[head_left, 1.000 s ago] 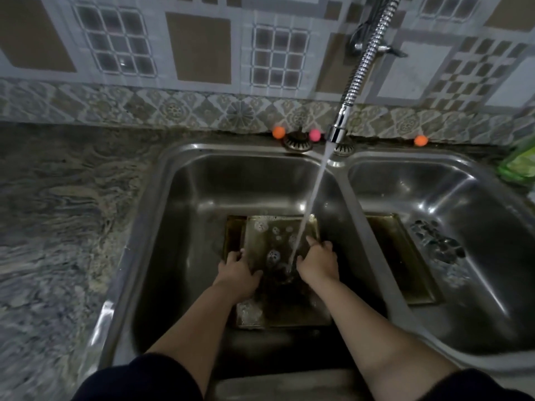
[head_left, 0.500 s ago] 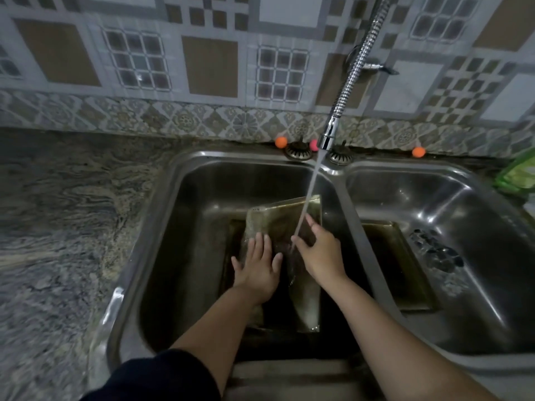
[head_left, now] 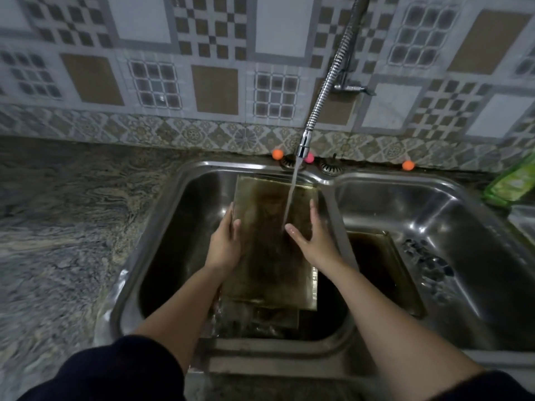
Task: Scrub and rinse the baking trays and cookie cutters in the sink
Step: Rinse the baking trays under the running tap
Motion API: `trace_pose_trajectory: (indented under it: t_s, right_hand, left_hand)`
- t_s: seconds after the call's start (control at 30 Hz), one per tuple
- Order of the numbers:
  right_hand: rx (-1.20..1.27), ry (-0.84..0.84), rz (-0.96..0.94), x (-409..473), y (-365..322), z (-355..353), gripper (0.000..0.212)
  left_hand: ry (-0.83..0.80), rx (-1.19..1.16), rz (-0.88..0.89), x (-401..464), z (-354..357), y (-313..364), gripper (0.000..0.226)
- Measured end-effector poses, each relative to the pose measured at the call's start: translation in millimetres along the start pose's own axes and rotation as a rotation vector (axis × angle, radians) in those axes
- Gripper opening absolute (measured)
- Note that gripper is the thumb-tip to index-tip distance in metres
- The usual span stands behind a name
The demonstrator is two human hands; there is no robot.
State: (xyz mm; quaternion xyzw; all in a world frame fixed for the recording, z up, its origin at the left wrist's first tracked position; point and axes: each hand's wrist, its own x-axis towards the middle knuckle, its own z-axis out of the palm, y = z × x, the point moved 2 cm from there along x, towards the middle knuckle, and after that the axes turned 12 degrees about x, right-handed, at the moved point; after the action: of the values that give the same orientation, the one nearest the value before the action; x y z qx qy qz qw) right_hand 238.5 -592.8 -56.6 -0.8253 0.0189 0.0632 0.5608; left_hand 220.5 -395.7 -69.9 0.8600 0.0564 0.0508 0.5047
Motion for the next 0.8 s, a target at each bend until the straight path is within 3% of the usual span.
trace_pose_trajectory:
  t_s: [0.07, 0.13, 0.27, 0.43, 0.57, 0.67, 0.8]
  right_hand:
    - [-0.164, -0.103, 0.059, 9.5, -3.2, 13.1, 0.089]
    - [-0.181, -0.137, 0.044, 13.9, -16.3, 29.5, 0.092]
    - [0.241, -0.093, 0.007, 19.1, -64.6, 47.2, 0.099]
    - [0.729, 0.127, 0.094, 32.2, -96.7, 26.2, 0.092]
    - [0.807, 0.116, 0.039, 26.3, -84.2, 11.7, 0.067]
    - [0.864, 0.049, -0.044, 13.3, -71.8, 5.6, 0.057]
    - [0.981, 0.035, -0.159, -0.8, -67.0, -6.6, 0.054]
  left_hand:
    - [0.066, -0.024, 0.042, -3.6, -3.2, 1.9, 0.053]
    - [0.170, 0.057, 0.052, -6.6, -2.3, 10.5, 0.052]
    - [0.256, 0.287, 0.180, -16.3, 2.8, 37.0, 0.055]
    - [0.109, 0.595, 0.385, -32.0, 18.8, 58.9, 0.057]
    - [-0.058, 0.381, 0.445, -29.5, 36.5, 62.8, 0.050]
    - [-0.120, 0.161, 0.344, -10.3, 55.1, 71.1, 0.051]
    - [-0.140, 0.107, 0.255, 19.2, 67.2, 90.4, 0.068]
